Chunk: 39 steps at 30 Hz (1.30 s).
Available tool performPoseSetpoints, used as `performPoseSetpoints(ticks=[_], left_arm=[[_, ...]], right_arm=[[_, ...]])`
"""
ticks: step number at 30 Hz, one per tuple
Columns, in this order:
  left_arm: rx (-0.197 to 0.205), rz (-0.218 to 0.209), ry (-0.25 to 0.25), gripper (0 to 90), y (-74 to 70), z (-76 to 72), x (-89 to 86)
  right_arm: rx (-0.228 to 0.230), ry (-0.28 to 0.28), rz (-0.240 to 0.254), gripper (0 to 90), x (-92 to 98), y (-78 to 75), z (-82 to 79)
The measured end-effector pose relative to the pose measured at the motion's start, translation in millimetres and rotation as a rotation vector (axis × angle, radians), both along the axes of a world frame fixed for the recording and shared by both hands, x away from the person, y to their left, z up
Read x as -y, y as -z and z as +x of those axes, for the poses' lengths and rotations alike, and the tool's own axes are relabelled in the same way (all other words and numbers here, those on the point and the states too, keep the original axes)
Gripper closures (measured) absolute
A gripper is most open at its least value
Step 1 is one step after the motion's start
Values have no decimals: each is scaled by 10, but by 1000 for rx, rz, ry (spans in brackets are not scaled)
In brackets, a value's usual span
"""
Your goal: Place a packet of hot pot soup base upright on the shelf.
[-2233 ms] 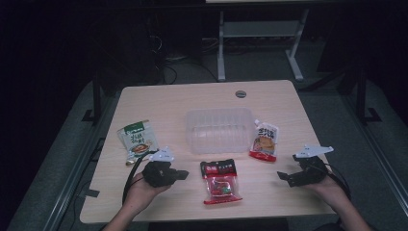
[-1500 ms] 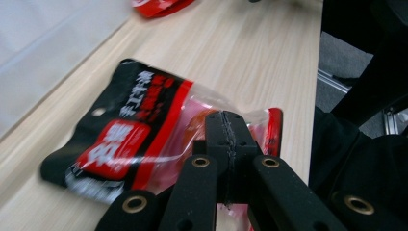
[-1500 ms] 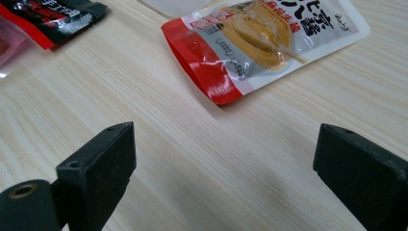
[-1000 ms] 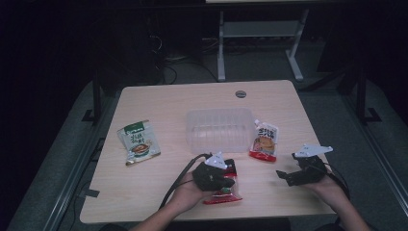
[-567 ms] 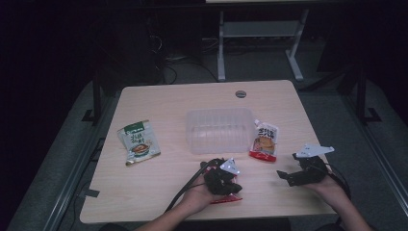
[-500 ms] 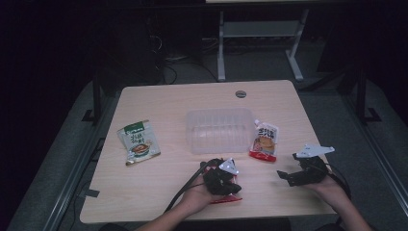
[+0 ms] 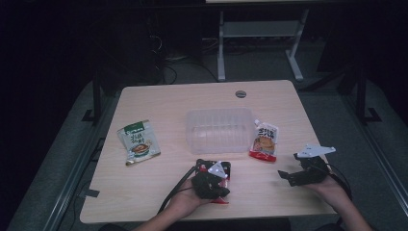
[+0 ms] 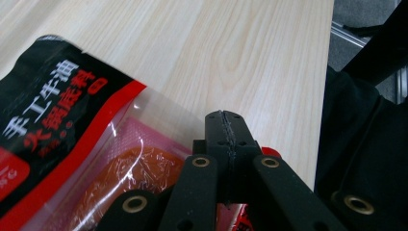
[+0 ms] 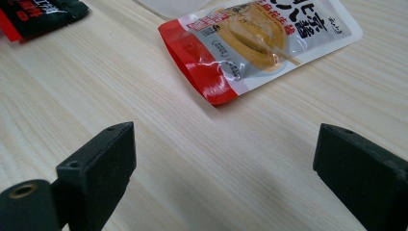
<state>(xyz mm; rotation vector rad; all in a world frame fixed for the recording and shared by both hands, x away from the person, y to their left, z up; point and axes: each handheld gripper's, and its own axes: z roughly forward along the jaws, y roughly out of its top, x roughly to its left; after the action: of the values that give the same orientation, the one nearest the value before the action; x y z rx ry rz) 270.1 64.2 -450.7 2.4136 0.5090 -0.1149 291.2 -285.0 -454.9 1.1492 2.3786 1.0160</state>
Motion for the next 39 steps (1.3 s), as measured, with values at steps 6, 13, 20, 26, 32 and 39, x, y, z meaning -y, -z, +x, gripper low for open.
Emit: performPoseSetpoints(ticks=[6,13,20,26,32,39], left_arm=[[-5,5,-24,900,-10,-56,-140],[0,17,-49,899,-27,-90,-341],[-7,28,-102,899,-31,-122,-599],[-4,38,-142,899,-51,-122,-829],[11,40,-186,900,-69,-87,-1024],[36,57,-239,900,-75,-23,-1192]], right_arm=[[-4,7,5,72,5,8,3],[-3,9,4,72,6,8,5],[-1,12,-1,72,20,12,7],[-5,15,6,72,16,19,10],[-10,18,8,72,9,21,11],[-9,17,4,72,11,27,18]])
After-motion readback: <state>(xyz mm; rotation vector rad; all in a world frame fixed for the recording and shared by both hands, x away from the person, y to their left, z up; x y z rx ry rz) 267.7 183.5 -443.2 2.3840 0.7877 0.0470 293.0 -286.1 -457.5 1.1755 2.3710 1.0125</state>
